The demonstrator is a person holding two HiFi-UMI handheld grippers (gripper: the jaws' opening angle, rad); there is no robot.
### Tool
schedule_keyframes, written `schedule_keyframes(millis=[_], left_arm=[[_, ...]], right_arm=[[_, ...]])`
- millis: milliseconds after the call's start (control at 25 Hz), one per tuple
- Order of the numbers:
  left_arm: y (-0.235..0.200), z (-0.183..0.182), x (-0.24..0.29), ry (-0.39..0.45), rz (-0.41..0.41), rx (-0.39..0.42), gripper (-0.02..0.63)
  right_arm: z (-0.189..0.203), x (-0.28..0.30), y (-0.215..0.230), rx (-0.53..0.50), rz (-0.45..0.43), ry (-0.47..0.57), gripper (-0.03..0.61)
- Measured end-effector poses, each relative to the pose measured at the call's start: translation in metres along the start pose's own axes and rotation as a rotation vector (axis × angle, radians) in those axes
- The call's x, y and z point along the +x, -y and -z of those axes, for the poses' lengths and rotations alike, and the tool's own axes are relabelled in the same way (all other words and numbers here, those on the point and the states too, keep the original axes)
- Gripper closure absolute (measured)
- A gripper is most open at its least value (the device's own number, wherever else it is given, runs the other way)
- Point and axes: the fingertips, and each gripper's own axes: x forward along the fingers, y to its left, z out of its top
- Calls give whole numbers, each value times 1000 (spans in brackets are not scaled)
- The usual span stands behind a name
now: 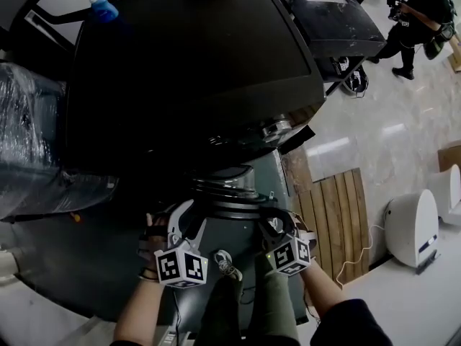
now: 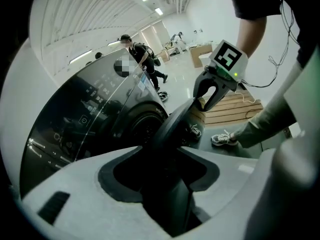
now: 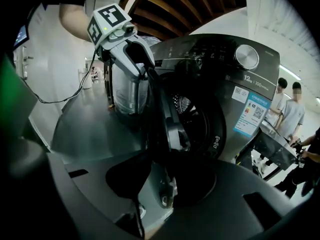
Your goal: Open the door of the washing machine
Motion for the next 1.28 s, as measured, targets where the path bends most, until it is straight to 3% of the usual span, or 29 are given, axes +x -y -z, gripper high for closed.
schedule_keyframes(millis=[200, 440, 680, 800, 880, 960, 1280], left_arm=[[17, 9, -15, -6, 47, 44, 405], [39, 30, -35, 5, 58, 91, 390], [57, 61, -58, 15, 25, 69, 370], [67, 77, -70, 3, 13, 50, 364], [72, 89, -79, -10, 6, 59, 359], [74, 101, -90, -19, 7, 15, 354], [88, 163, -121, -32, -62, -337, 385]], right_arm=[[5, -14, -39, 80, 5, 6, 448], [0, -32, -101, 200, -101, 15, 385], [-6, -47, -147, 190, -170, 15, 377], [-13, -49, -173, 183, -233, -2, 324], [-23, -50, -194, 170, -282, -1, 320], [-30, -53, -212, 152, -324, -1, 325], [-65, -39, -235, 148, -370, 34, 333]])
